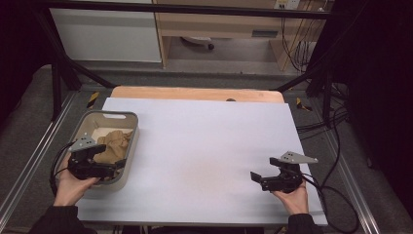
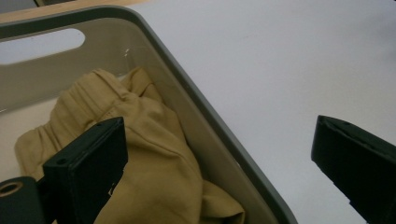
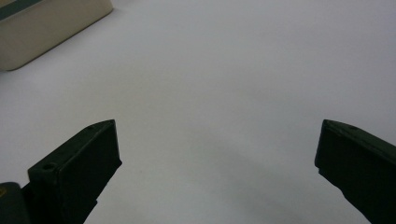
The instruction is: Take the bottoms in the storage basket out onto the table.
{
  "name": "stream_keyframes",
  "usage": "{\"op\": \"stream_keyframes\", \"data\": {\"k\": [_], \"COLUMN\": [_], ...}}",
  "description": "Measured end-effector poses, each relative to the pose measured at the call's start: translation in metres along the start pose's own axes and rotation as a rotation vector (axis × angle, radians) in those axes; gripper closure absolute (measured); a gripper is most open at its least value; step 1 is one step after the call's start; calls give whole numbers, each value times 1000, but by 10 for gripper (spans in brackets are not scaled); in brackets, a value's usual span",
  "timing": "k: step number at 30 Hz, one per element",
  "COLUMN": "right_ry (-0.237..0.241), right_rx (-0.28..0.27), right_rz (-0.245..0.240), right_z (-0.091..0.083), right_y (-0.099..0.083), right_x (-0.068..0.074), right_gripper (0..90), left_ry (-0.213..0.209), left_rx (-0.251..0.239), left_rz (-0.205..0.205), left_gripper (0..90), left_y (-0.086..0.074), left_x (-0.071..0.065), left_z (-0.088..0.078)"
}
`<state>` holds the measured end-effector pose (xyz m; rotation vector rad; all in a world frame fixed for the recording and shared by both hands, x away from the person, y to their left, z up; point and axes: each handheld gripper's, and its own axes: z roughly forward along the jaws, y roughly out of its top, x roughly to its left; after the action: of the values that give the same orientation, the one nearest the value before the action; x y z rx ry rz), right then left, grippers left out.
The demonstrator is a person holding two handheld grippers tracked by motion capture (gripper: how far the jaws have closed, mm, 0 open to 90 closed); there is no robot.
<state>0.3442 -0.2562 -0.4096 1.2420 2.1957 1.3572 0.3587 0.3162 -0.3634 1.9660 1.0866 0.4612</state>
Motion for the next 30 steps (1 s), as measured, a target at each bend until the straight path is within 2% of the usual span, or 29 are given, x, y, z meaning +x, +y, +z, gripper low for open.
{"op": "stream_keyframes", "data": {"k": [12, 15, 18, 25, 30], "right_ry": [-2, -2, -3, -4, -3], "right_rx": [2, 2, 4, 4, 5], "right_rz": [-4, -2, -2, -4, -3], "right_z": [0, 0, 1, 0, 0], "right_y": [0, 0, 0, 0, 0], "right_x": [0, 0, 0, 0, 0], "right_gripper": [6, 7, 7, 6, 6], "left_ry": [49, 82, 93, 117, 115], "left_rx": [51, 69, 76, 101, 116], "left_rz": [-29, -31, -42, -40, -42], "left_gripper": [51, 58, 70, 99, 131], "left_y": [-4, -7, -9, -11, -14], "left_x": [11, 14, 16, 17, 17], "left_z": [4, 6, 7, 10, 12]}}
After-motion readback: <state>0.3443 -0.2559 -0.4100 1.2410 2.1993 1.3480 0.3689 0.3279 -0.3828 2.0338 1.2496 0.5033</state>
